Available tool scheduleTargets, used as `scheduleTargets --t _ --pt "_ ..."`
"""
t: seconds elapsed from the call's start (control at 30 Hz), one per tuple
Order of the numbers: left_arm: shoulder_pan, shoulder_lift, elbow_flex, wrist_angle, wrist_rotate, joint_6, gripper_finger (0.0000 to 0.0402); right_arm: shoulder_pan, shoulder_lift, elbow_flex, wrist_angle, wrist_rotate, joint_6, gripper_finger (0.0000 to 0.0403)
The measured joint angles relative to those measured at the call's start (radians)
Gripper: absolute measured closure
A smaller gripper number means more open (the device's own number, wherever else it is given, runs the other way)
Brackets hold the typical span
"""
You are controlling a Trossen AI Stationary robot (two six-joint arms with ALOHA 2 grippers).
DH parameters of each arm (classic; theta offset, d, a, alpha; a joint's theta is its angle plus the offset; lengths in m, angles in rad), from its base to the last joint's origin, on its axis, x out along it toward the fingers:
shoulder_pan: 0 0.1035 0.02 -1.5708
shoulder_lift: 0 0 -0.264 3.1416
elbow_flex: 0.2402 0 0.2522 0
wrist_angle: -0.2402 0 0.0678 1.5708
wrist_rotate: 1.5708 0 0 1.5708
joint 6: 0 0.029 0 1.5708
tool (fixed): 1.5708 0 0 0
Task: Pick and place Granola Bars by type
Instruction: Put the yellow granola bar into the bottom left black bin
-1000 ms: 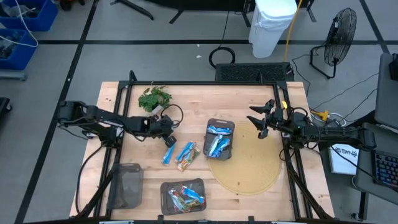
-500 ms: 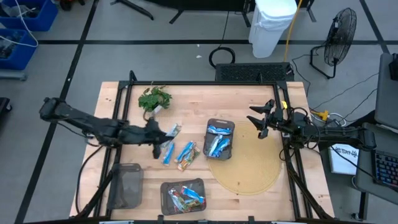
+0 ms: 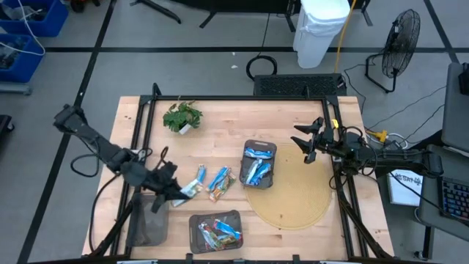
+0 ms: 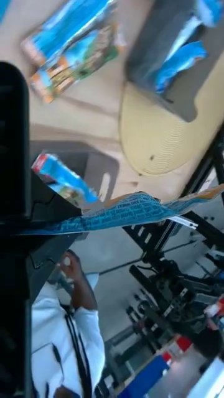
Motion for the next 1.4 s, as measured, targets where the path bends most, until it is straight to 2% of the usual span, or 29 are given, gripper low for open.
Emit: scheduleTargets --t 0.17,0.27,0.37,0.47,0.57,0.67,0.8,0.97,1.07,1.2,1.33,1.4 --pt "-0.112 0.006 -0.001 -0.027 -0.141 -0.072 0.0394 0.0 0.0 0.0 0.0 0.0 0.0 0.0193" --pt "-0.178 0.009 -0.001 -0.009 -0.22 -0.052 0.0394 0.0 0.0 0.0 0.0 0.0 0.0 0.0193" --pt "-0.251 0.008 -0.001 0.065 -0.279 0.06 0.0395 0.0 0.0 0.0 0.0 0.0 0.0 0.0193" --pt "-0.317 0.008 -0.001 0.154 -0.323 0.285 0.0395 0.0 0.0 0.0 0.0 0.0 0.0 0.0193" --pt "-0.365 0.021 -0.001 0.252 -0.306 0.552 0.0395 0.0 0.0 0.0 0.0 0.0 0.0 0.0193" --pt "-0.384 0.051 -0.001 0.344 -0.205 0.751 0.0395 0.0 0.0 0.0 0.0 0.0 0.0 0.0193" --pt "-0.384 0.087 -0.001 0.403 -0.17 0.816 0.0395 0.0 0.0 0.0 0.0 0.0 0.0 0.0193" --pt "-0.383 0.097 -0.001 0.404 -0.263 0.691 0.0396 0.0 0.0 0.0 0.0 0.0 0.0 0.0193" --pt "-0.389 0.097 -0.001 0.401 -0.344 0.564 0.0396 0.0 0.0 0.0 0.0 0.0 0.0 0.0193" --pt "-0.417 0.097 -0.001 0.289 -0.461 0.305 0.0396 0.0 0.0 0.0 0.0 0.0 0.0 0.0193" --pt "-0.471 0.113 -0.001 0.145 -0.637 0.051 0.0396 0.0 0.0 0.0 0.0 0.0 0.0 0.0193" --pt "-0.496 0.123 -0.001 0.086 -0.69 -0.075 0.0396 0.0 0.0 0.0 0.0 0.0 0.0 0.0193"
